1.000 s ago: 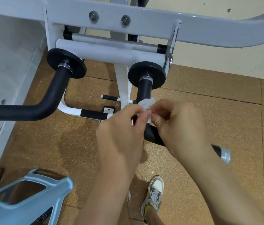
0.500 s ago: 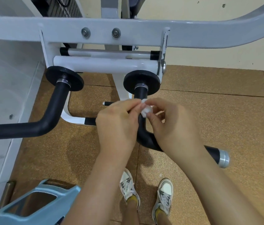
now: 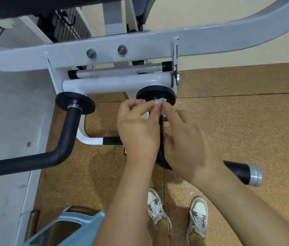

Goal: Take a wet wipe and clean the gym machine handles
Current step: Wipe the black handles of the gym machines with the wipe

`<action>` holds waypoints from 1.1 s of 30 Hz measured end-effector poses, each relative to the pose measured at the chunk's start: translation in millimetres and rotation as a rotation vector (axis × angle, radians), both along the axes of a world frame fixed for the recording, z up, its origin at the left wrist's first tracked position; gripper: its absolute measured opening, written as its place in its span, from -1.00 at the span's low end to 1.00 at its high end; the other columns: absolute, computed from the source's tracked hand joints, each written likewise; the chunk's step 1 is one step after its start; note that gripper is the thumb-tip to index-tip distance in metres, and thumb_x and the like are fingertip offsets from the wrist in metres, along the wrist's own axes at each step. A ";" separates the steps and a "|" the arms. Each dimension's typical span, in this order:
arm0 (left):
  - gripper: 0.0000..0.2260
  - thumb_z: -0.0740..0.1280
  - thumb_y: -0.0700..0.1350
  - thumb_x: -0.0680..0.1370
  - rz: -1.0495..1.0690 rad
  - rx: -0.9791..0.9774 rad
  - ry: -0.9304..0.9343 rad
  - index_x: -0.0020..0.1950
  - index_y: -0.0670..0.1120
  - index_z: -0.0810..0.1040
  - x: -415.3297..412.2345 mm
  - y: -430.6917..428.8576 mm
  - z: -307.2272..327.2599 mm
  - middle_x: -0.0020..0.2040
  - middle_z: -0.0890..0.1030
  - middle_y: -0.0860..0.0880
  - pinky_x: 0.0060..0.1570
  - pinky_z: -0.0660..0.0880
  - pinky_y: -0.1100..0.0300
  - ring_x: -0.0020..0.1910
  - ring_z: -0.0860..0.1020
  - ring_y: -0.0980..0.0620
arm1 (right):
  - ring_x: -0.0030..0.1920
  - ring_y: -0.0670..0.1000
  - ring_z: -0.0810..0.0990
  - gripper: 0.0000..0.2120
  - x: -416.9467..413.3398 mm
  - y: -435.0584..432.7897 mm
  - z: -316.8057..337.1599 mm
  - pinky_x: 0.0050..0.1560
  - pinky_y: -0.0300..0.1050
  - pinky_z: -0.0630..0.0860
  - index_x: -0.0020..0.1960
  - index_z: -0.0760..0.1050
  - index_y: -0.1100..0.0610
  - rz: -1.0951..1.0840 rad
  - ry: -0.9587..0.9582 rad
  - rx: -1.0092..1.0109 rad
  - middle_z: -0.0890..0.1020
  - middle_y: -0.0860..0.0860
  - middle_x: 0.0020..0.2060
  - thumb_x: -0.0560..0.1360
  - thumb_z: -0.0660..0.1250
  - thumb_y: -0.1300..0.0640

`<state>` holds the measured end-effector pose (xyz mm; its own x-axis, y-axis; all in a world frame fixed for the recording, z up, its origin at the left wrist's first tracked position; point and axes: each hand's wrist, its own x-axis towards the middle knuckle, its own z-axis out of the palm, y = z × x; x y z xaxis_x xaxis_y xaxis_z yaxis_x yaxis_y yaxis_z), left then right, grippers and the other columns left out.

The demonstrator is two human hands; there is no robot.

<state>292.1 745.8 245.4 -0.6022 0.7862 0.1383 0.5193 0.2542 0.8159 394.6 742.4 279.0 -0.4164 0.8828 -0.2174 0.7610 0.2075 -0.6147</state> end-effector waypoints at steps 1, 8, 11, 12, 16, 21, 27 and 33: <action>-0.90 0.43 -0.10 0.49 -0.040 0.009 0.080 -0.07 -0.08 0.71 2.6 -2.2 0.2 -0.05 0.53 -0.01 -0.06 0.54 0.10 -0.07 0.54 0.02 | 0.07 0.01 0.58 -0.39 0.0 0.8 0.0 -0.20 -0.08 0.49 0.52 -0.03 -0.12 -0.003 0.007 0.000 0.32 -0.14 0.35 0.55 0.13 0.10; -0.95 0.43 -0.11 0.48 -0.014 -0.055 -0.057 -0.13 -0.02 0.70 -10.7 11.5 6.4 -0.20 0.67 0.09 -0.07 0.54 0.18 -0.19 0.59 0.18 | 0.23 0.04 0.46 -0.39 0.7 12.0 -11.4 0.03 -0.10 0.42 0.54 0.05 -0.01 0.032 0.105 -0.046 0.39 -0.05 0.34 0.53 0.13 0.19; -0.88 0.45 -0.14 0.47 0.164 -0.071 -0.274 -0.22 0.06 0.65 -9.6 10.1 3.1 -0.27 0.66 0.11 -0.12 0.57 0.19 -0.23 0.61 0.18 | 0.23 0.08 0.36 -0.43 -8.3 16.7 -18.4 0.02 -0.21 0.28 0.49 0.21 0.02 0.013 0.090 0.052 0.35 0.02 0.29 0.49 0.15 0.22; -0.86 0.44 -0.16 0.48 0.200 -0.063 -0.321 -0.23 0.06 0.64 -10.7 9.8 0.5 -0.26 0.66 0.08 -0.13 0.58 0.14 -0.23 0.61 0.14 | 0.22 0.09 0.33 -0.44 -11.8 17.9 -19.8 0.03 -0.23 0.22 0.46 0.26 0.03 0.014 0.084 0.077 0.34 0.03 0.28 0.47 0.13 0.22; -0.90 0.43 -0.16 0.48 0.198 -0.067 -0.380 -0.20 0.03 0.65 -9.5 5.3 3.2 -0.22 0.67 0.07 -0.14 0.57 0.18 -0.21 0.63 0.17 | 0.19 0.07 0.41 -0.51 -15.9 21.6 -21.8 0.06 -0.16 0.37 0.34 0.44 0.05 -0.059 0.184 0.089 0.45 0.01 0.19 0.43 0.14 0.25; -0.86 0.47 0.00 0.43 -0.015 -0.162 -0.037 -0.05 0.03 0.68 3.1 6.2 10.6 -0.05 0.60 0.09 -0.11 0.40 0.49 -0.09 0.56 0.21 | 0.06 -0.04 0.51 -0.61 -6.6 30.2 -20.0 0.05 -0.08 0.45 0.13 0.58 -0.05 -0.214 0.329 -0.059 0.58 -0.05 -0.01 0.48 0.12 0.27; -0.91 0.52 0.01 0.37 0.064 -0.205 -0.137 -0.17 0.08 0.68 -1.2 16.0 9.2 -0.15 0.63 0.06 -0.14 0.52 0.30 -0.18 0.60 0.13 | -0.13 -0.34 0.56 -0.51 -5.3 35.5 -8.4 -0.12 -0.50 0.42 -0.30 0.54 -0.26 -0.348 0.555 -0.205 0.61 -0.39 -0.33 0.44 0.19 0.34; -0.92 0.48 -0.31 0.40 0.331 -0.062 -0.948 -0.20 -0.16 0.66 -9.7 15.7 12.1 -0.18 0.72 -0.10 -0.06 0.63 0.10 -0.11 0.70 -0.04 | 0.00 -0.22 0.49 -0.56 -8.7 35.5 -14.4 -0.03 -0.53 0.34 0.09 0.61 -0.11 -0.301 0.474 -0.217 0.59 -0.13 0.00 0.46 0.17 0.32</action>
<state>282.4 761.5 257.4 -0.6319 0.5492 -0.5469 -0.4424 0.3237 0.8363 385.9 777.9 264.6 -0.2503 0.9333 -0.2573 0.3995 -0.1425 -0.9056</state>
